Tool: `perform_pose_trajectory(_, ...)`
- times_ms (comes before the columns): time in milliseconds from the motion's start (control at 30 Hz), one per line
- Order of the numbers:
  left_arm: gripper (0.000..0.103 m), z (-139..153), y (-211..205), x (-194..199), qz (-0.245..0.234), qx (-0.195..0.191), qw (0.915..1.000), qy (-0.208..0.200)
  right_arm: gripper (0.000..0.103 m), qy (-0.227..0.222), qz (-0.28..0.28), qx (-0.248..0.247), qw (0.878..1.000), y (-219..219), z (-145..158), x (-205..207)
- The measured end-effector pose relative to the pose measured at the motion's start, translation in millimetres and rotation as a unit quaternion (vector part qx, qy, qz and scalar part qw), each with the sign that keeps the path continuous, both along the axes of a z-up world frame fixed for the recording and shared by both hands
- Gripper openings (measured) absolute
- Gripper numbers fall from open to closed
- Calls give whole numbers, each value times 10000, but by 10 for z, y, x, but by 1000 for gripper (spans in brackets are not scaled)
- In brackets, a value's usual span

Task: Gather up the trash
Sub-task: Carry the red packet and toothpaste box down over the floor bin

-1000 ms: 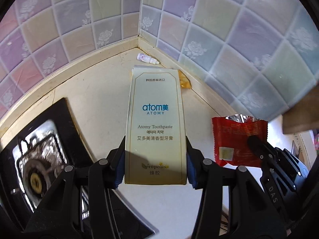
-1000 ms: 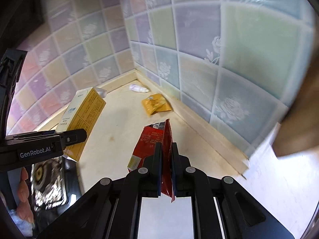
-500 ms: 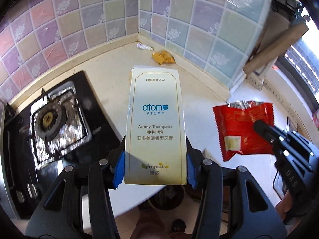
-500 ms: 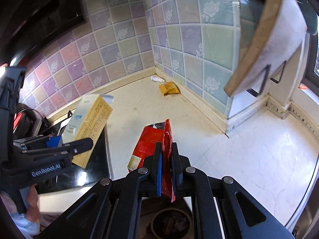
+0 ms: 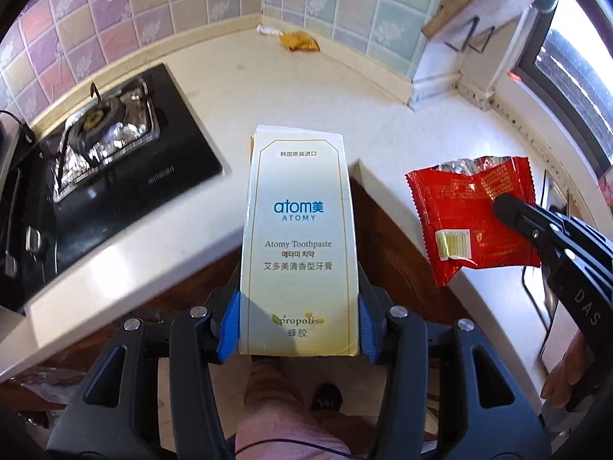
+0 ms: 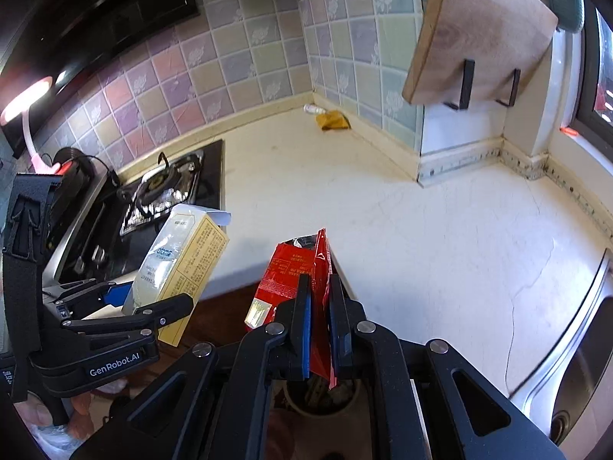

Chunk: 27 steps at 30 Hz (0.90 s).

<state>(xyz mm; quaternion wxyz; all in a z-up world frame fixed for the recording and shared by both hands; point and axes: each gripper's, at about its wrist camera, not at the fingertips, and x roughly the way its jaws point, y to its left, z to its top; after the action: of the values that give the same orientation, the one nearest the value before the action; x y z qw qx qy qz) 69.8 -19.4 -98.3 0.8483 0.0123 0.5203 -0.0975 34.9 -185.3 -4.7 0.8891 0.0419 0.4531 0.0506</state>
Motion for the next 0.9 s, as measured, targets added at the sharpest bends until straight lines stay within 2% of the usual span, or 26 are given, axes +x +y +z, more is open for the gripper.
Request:
perform_pose_trajectory(233,46,-401,-56,-241,-127,59,9994,322,7,424,34,5,9991,-97,-475,-283)
perform_pose_trajectory(467,46,-993,-52,-309,-260,25,9968,751,7,879,72,-156,9960,-41,-1091,-378)
perform_pose_trajectory(700,46,-1839,59,-211,-384,-40,9931,1104,7,1219,32,-411,9917,141,-1922,-404)
perform_pose_trajectory(900,46,-2696,54,-56,-500,-8,9907,1262,7,1608,40,-513,9856,300,-2886,-373)
